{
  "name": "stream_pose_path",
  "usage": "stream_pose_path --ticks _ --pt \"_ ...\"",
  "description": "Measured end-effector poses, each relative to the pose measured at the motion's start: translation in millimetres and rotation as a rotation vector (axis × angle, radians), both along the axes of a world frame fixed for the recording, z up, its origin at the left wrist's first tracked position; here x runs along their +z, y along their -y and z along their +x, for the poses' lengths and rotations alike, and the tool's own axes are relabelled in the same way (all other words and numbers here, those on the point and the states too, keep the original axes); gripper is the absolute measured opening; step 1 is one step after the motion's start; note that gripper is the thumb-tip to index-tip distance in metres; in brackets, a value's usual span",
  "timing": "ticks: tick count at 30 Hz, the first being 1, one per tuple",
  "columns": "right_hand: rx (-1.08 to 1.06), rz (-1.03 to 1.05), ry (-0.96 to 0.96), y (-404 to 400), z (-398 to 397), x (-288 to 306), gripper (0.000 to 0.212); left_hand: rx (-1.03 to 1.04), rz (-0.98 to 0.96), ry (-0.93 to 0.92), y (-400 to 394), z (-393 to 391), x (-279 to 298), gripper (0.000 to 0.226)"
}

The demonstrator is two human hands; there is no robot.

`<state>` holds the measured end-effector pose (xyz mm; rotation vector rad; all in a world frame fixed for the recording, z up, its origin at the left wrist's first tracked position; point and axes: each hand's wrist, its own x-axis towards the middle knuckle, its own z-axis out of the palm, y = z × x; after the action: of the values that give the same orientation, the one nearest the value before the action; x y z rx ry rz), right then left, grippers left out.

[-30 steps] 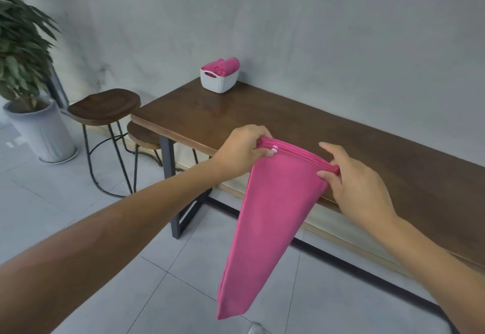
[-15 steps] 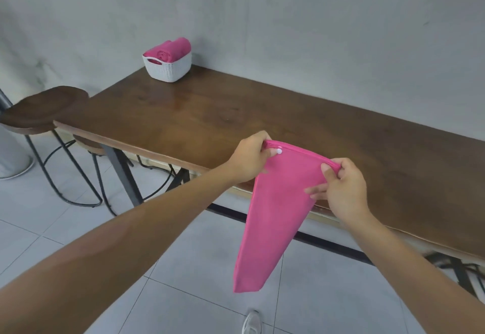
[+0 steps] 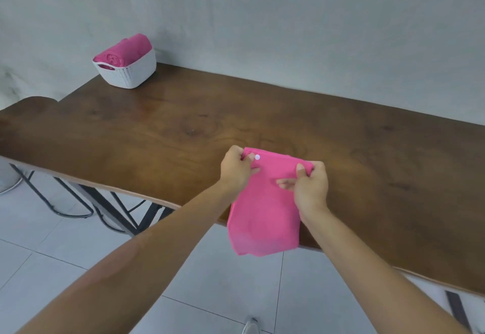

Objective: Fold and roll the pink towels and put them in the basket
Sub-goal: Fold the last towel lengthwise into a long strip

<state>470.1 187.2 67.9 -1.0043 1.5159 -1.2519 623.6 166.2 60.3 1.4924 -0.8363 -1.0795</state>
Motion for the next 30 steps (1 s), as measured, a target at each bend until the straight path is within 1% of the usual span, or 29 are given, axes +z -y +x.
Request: stream_pose_path --ticks 3,7,10,13,16,20,25,30 --pt "-0.032 0.017 0.024 13.8 5.5 -31.3 0.016 0.074 0.013 0.055 7.1 -10.5 -28.8 0.019" --pt "-0.074 -0.019 -0.022 25.7 7.8 -53.9 0.019 0.146 -0.052 0.231 2.8 -20.2 -50.2 0.021" --pt "-0.05 -0.091 -0.087 36.2 8.8 -63.3 0.014 0.167 -0.12 0.311 9.6 -20.7 -55.3 0.022" --pt "-0.042 -0.13 -0.128 54.7 10.4 -68.6 0.015 0.196 -0.153 0.354 26.4 -21.9 -54.7 0.02" --pt "-0.043 -0.132 -0.151 78.5 12.2 -68.2 0.013 0.203 -0.166 0.362 50.0 -21.1 -54.8 0.02" --pt "-0.04 -0.143 -0.165 118.8 14.3 -70.3 0.012 0.198 -0.146 0.33 92.4 -18.2 -56.7 0.019" --pt "-0.068 -0.135 -0.143 181.3 19.2 -67.0 0.009 0.198 -0.134 0.332 155.5 -14.5 -54.1 0.025" --pt "-0.103 -0.114 -0.146 246.4 25.4 -62.2 0.006 0.177 -0.125 0.262 227.3 -8.1 -57.1 0.023"
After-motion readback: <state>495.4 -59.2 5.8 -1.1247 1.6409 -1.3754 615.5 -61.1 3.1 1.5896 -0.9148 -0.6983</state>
